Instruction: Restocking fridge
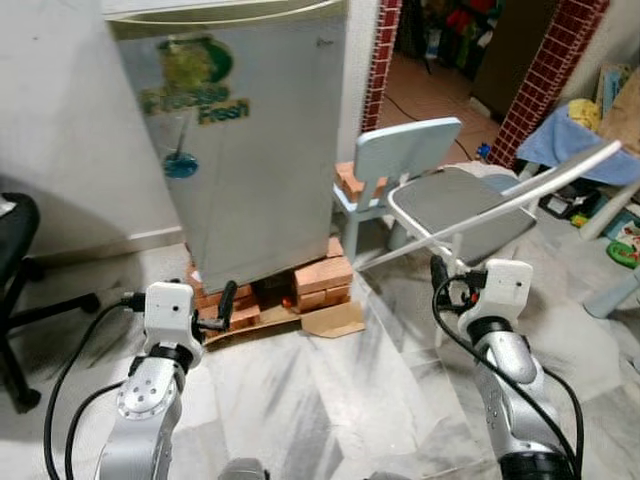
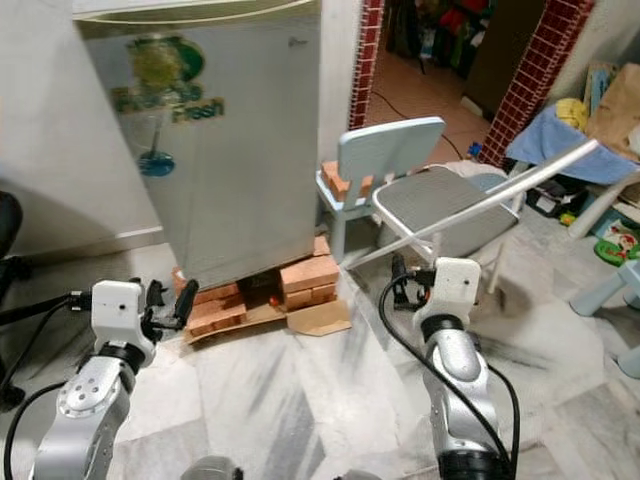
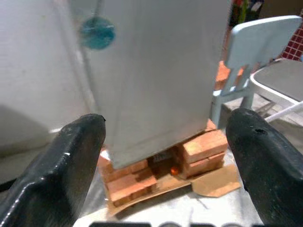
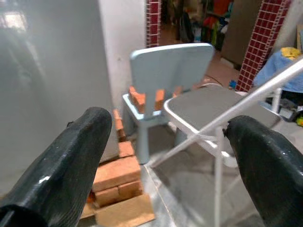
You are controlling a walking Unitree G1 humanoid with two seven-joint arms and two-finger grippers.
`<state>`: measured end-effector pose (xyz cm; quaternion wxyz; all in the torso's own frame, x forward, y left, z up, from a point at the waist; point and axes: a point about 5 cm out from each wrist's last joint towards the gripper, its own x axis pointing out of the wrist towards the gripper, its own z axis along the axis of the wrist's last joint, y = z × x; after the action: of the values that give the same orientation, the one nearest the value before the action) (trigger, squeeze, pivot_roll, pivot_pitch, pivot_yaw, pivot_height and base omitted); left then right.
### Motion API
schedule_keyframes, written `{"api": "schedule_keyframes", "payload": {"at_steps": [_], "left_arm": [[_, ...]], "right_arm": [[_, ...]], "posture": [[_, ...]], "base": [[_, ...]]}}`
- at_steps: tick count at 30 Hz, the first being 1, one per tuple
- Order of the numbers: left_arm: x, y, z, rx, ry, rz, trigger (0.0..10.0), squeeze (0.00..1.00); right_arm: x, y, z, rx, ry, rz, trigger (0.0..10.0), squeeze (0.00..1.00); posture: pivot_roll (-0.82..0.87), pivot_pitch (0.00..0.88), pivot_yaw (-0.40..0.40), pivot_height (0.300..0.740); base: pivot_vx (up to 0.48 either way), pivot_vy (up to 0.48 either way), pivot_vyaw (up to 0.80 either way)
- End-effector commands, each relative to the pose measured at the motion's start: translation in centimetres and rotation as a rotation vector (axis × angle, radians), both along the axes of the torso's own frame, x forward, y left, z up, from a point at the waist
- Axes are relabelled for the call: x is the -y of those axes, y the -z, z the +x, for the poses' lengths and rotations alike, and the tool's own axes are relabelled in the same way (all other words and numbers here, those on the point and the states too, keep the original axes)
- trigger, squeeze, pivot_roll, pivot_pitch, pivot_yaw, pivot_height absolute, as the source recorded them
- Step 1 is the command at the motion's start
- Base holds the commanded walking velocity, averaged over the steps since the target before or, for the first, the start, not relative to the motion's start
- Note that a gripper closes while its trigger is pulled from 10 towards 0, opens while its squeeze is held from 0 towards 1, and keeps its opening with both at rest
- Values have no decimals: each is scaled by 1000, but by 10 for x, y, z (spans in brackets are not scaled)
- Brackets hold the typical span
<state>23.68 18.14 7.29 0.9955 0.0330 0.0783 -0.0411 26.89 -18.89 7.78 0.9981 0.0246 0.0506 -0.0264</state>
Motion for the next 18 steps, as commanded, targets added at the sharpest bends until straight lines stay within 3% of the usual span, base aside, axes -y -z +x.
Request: {"api": "schedule_keyframes", "payload": {"at_steps": [1, 10, 18], "left_arm": [[-5, -7, 4, 29, 5, 31, 10000, 0], [3, -11, 8, 33, 52, 4, 10000, 0], [10, -4, 0, 4, 68, -10, 10000, 0]], "right_arm": [[-8, -4, 4, 15, -27, 1, 10000, 0], [-14, -6, 11, 30, -43, 5, 10000, 0], [-12, -2, 8, 20, -40, -1, 10000, 0]], "posture": [[95, 0, -39, 740], [110, 0, -34, 740], [107, 0, -37, 740]], "base": [[0, 480, -625], [0, 480, -692], [0, 480, -800]]}}
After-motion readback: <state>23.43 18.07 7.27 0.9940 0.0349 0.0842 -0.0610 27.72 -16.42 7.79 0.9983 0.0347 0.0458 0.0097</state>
